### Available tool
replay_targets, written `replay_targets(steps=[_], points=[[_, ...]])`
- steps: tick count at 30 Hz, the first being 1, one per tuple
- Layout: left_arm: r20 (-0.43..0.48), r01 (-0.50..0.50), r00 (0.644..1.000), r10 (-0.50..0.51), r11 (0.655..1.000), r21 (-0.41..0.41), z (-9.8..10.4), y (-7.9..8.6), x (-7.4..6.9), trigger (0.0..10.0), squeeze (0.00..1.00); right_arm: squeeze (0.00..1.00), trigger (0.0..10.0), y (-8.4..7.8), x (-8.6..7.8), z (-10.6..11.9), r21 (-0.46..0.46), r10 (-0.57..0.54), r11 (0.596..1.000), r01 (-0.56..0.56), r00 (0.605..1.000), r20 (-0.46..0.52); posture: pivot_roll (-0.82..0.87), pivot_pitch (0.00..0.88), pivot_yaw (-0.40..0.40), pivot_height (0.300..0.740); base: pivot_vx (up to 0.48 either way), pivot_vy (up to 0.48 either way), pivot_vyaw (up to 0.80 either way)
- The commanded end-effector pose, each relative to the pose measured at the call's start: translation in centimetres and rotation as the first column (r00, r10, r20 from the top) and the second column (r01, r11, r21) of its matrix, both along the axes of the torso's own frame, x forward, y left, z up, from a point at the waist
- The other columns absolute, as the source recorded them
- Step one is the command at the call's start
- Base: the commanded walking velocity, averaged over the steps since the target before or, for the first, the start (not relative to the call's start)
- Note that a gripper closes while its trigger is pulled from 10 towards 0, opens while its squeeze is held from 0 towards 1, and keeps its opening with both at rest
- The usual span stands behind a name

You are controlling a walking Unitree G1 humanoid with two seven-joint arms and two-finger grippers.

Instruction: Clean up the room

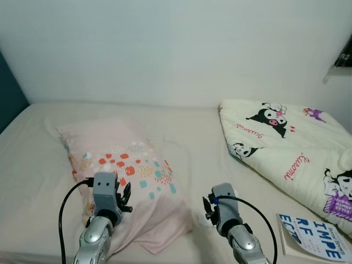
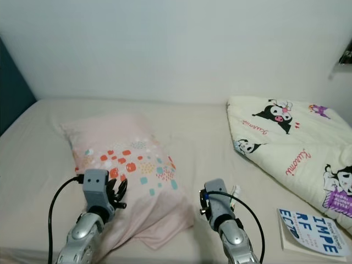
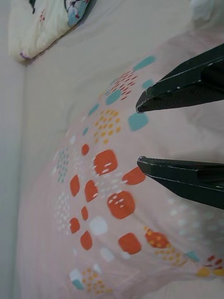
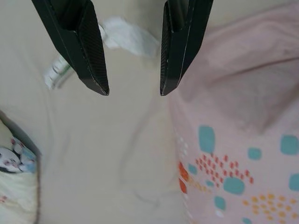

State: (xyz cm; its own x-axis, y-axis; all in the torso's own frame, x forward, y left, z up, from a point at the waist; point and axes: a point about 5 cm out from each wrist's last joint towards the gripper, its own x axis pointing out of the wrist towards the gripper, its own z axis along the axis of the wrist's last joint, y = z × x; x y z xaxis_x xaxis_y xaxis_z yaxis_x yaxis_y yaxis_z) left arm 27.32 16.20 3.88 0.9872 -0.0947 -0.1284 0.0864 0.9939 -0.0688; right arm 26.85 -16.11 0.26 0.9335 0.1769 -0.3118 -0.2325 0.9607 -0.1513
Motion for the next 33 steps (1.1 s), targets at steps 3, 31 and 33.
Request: replay_targets(steps=[3, 31, 33], points=[[-0.010, 0.016, 1.000, -0.015, 1.000, 0.015, -0.2, 0.2, -0.4, 10.0, 0.00, 0.00, 10.0, -0.1, -0.5, -0.5, 0.005, -0.013, 1.000, 0.014, 1.000, -0.022, 0.02, 0.000, -0.001, 0.740, 0.000, 0.000, 0.00], [-0.001, 0.021, 1.000, -0.021, 0.999, 0.033, 1.0, 0.7, 1.7, 10.0, 0.00, 0.00, 10.0, -2.6, 2.1, 1.2, -0.008, -0.206, 0.979, 0.206, 0.979, -0.004, 0.04, 0.000, -0.012, 0.666, 0.000, 0.000, 0.00], [-0.006, 0.016, 1.000, -0.016, 0.999, 0.032, 0.9, 0.7, 1.5, 10.0, 0.00, 0.00, 10.0, -2.7, 1.8, 1.0, -0.010, -0.203, 0.979, 0.203, 0.979, -0.009, 0.04, 0.000, -0.015, 0.661, 0.000, 0.000, 0.00]])
